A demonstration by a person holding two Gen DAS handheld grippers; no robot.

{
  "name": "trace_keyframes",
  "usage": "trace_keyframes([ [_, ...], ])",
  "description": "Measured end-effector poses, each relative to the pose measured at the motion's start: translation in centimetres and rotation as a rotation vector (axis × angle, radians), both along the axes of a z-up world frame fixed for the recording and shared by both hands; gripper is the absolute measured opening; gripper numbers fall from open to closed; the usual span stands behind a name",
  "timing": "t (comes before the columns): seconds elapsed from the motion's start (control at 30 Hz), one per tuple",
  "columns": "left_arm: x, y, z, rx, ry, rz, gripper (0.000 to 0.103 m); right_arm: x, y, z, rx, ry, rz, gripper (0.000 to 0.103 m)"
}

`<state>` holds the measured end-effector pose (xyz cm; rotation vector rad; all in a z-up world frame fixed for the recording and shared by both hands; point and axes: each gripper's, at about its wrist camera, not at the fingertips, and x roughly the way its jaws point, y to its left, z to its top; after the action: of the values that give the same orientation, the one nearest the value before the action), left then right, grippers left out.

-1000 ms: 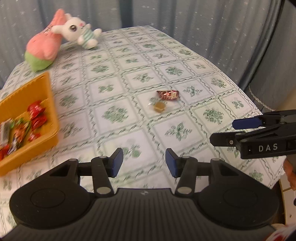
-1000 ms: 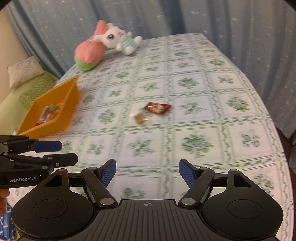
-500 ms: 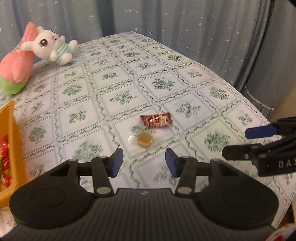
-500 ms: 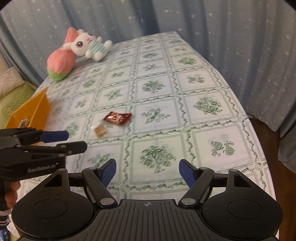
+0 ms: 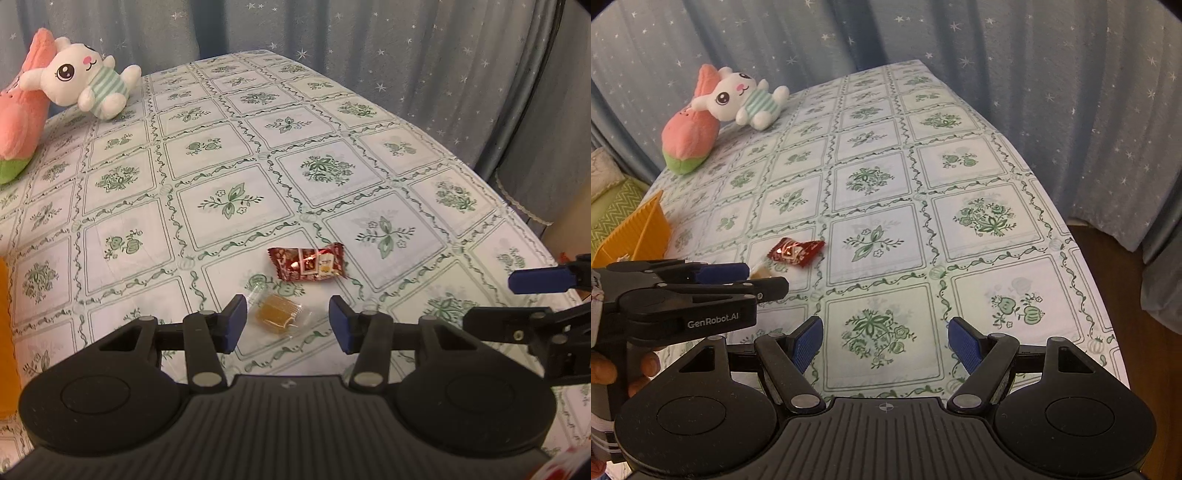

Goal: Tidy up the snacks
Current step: 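Move both open tools back toward the last two candies on the table, then grasp the clear wrapped candy with the left tool while the right tool grasps the red-white candy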

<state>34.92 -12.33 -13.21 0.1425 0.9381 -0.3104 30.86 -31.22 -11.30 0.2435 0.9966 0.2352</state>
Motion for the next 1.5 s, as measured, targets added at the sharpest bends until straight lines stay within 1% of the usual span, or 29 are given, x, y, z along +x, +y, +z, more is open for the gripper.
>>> trace_keyframes([
  [0.03,0.1,0.1,-0.1,0.001,0.0,0.002,0.045,0.1,0.0,-0.1,0.0,0.002,-0.002,0.075],
  [0.1,0.3,0.3,-0.2,0.005,-0.003,0.006,0.041,0.2,0.0,-0.2,-0.001,0.005,-0.002,0.075],
  [0.27,0.2,1.4,-0.1,0.011,-0.014,0.015,0.039,0.6,0.2,-0.5,-0.002,0.014,0.008,0.075],
  [0.5,-0.1,4.5,-0.1,0.004,-0.016,0.064,0.039,1.1,0.9,-0.8,0.001,0.017,0.028,0.075],
  [0.53,-0.2,4.9,-0.1,0.002,-0.011,0.072,0.04,1.1,1.0,-0.8,0.003,0.017,0.03,0.075],
  [0.57,-0.3,5.2,0.0,-0.002,0.0,0.084,0.046,1.2,1.0,-0.8,0.003,0.018,0.032,0.075],
  [0.6,-0.4,5.6,0.1,-0.009,0.007,0.097,0.048,1.3,1.1,-0.8,0.003,0.018,0.033,0.075],
  [0.73,-1.3,6.2,0.3,-0.029,0.031,0.127,0.048,1.5,1.2,-0.9,0.005,0.022,0.035,0.075],
  [0.8,-1.3,6.2,0.2,-0.048,0.047,0.131,0.044,1.7,1.4,-0.9,0.005,0.022,0.039,0.075],
  [0.83,-1.2,6.0,0.1,-0.047,0.048,0.13,0.043,1.8,1.5,-0.9,0.004,0.022,0.043,0.075],
  [0.9,-0.9,5.6,-0.1,-0.036,0.043,0.13,0.04,2.0,1.7,-0.9,0.002,0.021,0.049,0.075],
  [1.03,0.1,5.2,-0.1,-0.03,0.03,0.134,0.039,2.3,2.3,-0.8,0.0,0.008,0.072,0.075],
  [1.1,0.5,5.2,-0.2,-0.017,0.021,0.129,0.028,2.5,2.5,-0.7,-0.001,0.001,0.089,0.075],
  [1.17,0.6,5.2,-0.2,0.004,0.01,0.113,0.022,2.7,2.8,-0.7,-0.003,-0.014,0.11,0.075],
  [1.2,0.5,5.3,-0.2,0.007,0.007,0.104,0.021,2.9,2.9,-0.6,-0.006,-0.025,0.121,0.075],
  [1.37,-0.1,5.9,-0.2,0.023,-0.001,0.076,0.02,3.8,4.3,-0.8,-0.046,-0.091,0.235,0.074],
  [1.5,-0.5,6.7,-0.1,0.023,0.01,0.094,0.019,4.7,5.7,-1.3,-0.089,-0.137,0.331,0.074],
])
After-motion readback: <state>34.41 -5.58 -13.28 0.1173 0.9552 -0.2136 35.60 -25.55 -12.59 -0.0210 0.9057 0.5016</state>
